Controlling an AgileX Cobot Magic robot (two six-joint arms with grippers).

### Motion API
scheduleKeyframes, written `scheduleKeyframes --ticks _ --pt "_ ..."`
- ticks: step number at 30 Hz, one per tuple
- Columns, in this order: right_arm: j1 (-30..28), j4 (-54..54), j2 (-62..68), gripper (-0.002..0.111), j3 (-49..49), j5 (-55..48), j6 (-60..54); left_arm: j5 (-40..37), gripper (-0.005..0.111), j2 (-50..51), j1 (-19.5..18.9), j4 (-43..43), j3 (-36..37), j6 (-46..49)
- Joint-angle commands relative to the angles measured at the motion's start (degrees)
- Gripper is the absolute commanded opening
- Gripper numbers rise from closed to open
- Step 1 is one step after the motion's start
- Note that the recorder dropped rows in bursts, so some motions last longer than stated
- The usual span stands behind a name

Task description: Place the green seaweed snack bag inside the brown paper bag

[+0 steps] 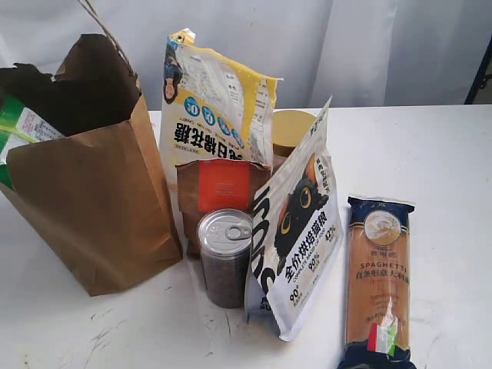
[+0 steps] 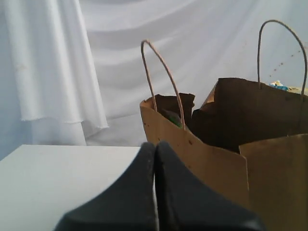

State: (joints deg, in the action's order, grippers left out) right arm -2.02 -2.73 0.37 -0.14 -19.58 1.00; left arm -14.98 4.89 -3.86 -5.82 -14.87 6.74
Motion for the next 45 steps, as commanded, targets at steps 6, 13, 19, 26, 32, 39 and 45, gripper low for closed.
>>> scheduleKeyframes --ticks 6,13,19,26,32,39,45 --pt "-0.3 -0.1 -0.4 0.0 0.1 0.2 -0.1 0.2 0.001 -2.9 -0.2 1.7 7.2 -6.7" --pt "-0.3 -0.1 -0.4 0.0 0.1 0.2 -0.1 2.7 0.001 -4.9 -0.2 0.2 13.0 -8.0" --pt "-0.3 -0.1 -0.4 0.0 0.1 -0.2 -0.2 3.0 0.001 -4.9 -0.2 -0.2 14.9 -9.8" --pt "-0.3 -0.1 -0.4 0.0 0.1 -0.2 -0.2 -0.4 0.001 -4.9 -0.2 0.6 14.9 -9.8" --pt "-0.3 -0.1 -0.4 0.0 0.1 -0.2 -0.2 -0.2 0.001 -4.9 -0.2 0.6 14.9 -9.6" --pt "-0.3 -0.1 -0.4 0.0 0.1 -0.2 -0.2 -0.2 0.001 -4.9 -0.2 0.6 14.9 -9.6" --pt "-0.3 -0.1 -0.4 0.0 0.1 -0.2 -0.2 -0.2 0.001 -4.9 -0.2 0.6 14.9 -9.6"
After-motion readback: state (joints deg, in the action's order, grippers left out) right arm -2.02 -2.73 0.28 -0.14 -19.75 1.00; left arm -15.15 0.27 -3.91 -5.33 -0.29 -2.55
